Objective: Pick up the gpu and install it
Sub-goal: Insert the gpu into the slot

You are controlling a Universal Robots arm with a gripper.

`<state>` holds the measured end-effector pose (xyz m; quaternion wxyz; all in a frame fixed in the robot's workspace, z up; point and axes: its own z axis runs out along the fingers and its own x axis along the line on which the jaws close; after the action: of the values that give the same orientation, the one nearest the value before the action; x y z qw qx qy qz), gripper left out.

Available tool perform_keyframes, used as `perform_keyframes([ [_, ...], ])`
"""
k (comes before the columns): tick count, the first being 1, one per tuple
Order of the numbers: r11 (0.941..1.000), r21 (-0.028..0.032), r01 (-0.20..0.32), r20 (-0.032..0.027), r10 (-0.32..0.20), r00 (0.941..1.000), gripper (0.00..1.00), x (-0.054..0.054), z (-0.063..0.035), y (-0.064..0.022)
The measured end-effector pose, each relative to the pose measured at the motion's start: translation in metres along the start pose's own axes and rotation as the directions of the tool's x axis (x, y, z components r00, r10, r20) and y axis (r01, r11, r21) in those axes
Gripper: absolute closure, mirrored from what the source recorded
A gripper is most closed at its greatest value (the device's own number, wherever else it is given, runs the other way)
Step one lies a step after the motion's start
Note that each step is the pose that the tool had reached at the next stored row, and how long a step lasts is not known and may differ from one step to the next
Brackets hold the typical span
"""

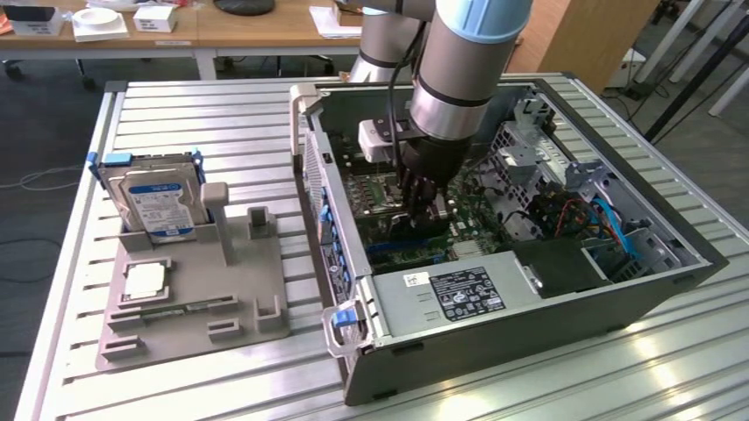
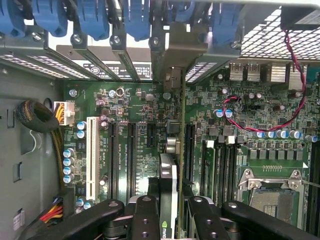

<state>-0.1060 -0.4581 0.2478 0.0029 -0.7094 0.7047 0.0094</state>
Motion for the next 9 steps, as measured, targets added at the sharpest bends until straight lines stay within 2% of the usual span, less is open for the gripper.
perform_keyframes([
  [9,1.0000,0.0001,0.000,-0.0001,0.000,1.0000,0.73,0.0000,0.0005,0.0000],
])
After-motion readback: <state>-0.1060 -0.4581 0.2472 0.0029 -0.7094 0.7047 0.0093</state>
